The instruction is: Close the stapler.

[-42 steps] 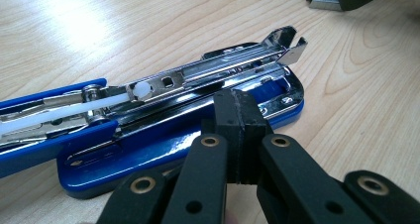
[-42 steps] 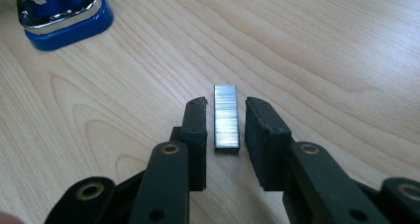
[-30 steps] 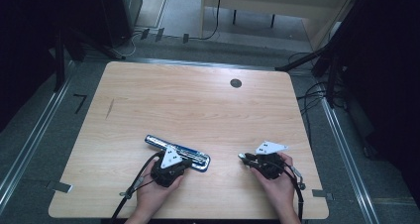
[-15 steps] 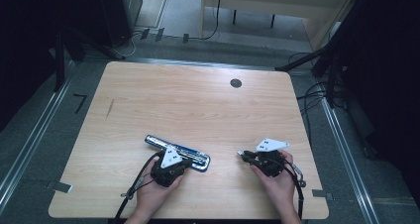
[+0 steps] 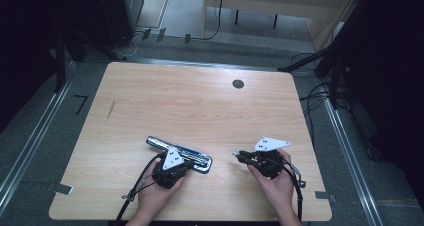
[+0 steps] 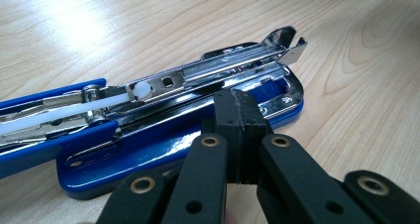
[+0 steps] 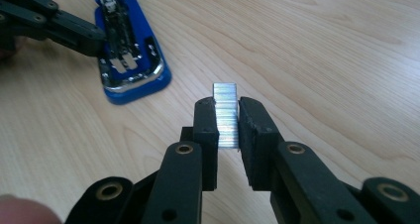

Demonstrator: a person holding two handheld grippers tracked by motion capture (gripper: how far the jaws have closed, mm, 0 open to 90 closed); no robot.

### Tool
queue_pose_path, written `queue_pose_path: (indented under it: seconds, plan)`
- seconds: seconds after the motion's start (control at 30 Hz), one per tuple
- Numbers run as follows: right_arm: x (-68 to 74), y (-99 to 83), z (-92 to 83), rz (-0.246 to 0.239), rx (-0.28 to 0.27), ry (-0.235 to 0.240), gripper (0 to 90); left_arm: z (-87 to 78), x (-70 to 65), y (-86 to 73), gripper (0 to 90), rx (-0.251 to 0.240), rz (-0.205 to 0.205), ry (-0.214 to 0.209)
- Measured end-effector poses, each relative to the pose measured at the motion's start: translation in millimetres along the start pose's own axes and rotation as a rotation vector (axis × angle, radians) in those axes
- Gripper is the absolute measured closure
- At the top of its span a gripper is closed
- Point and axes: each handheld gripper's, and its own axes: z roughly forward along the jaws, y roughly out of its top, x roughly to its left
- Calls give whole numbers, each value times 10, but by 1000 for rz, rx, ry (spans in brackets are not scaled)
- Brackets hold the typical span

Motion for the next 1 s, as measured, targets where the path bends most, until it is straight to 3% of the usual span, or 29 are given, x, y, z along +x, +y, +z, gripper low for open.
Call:
queue_pose_path:
  seconds: [0.67, 1.0]
  plan:
    - [271, 254, 103, -73, 7, 82, 797, 0, -9, -1, 900, -1, 3, 5]
    - [406, 347, 250, -120, 48, 121, 797, 1, -9, -1, 900, -2, 3, 5]
